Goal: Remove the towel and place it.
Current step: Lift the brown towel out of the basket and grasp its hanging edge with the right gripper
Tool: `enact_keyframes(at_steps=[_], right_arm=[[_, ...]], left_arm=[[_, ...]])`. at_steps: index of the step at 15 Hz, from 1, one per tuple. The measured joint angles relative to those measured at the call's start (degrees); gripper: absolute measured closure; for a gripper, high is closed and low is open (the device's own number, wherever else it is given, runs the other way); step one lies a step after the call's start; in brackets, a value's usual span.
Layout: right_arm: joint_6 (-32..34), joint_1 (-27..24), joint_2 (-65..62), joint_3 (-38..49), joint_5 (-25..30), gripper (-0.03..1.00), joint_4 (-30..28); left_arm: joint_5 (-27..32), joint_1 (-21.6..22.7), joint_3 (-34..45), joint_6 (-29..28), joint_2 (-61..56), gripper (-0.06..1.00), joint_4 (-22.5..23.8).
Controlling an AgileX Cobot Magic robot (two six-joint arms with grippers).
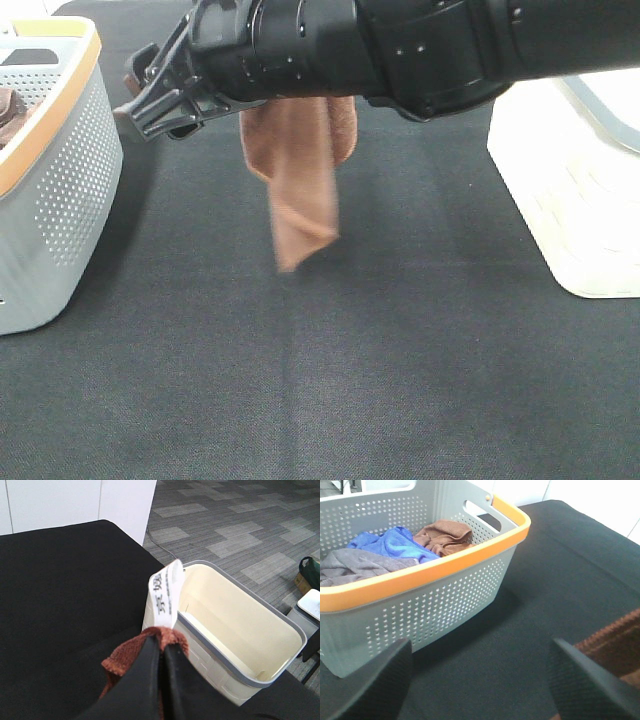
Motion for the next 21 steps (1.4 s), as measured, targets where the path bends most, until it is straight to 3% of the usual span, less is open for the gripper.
enact_keyframes(at_steps=[3, 5, 7, 10, 17, 21], right_arm=[[0.00, 0.00, 1.83, 0.00, -4.53, 0.26, 2.69], [-0.40, 0.00, 2.29, 0.46, -12.38, 0.26, 8.31], [-4.07, 0.00, 2.29, 0.52, -20.80, 0.26, 13.41], [-10.60, 0.00, 2.29, 0.57, -27.56, 0.26, 17.82], [-11.92, 0.00, 2.29, 0.57, -35.75, 0.26, 18.56], [-11.92, 0.00, 2.29, 0.57, -36.15, 0.26, 18.56]], left_arm=[[0.06, 0.00, 0.00, 0.06, -0.17, 0.94, 0.40], [0.06, 0.00, 0.00, 0.06, -1.26, 0.94, 2.35], [0.00, 0.00, 0.00, 0.06, -2.41, 0.94, 3.78], [0.06, 0.00, 0.00, 0.06, -3.09, 0.94, 5.44], [3.27, 0.00, 0.00, 0.06, -3.15, 0.94, 8.94], [4.01, 0.00, 0.00, 0.06, -3.15, 0.94, 10.71]])
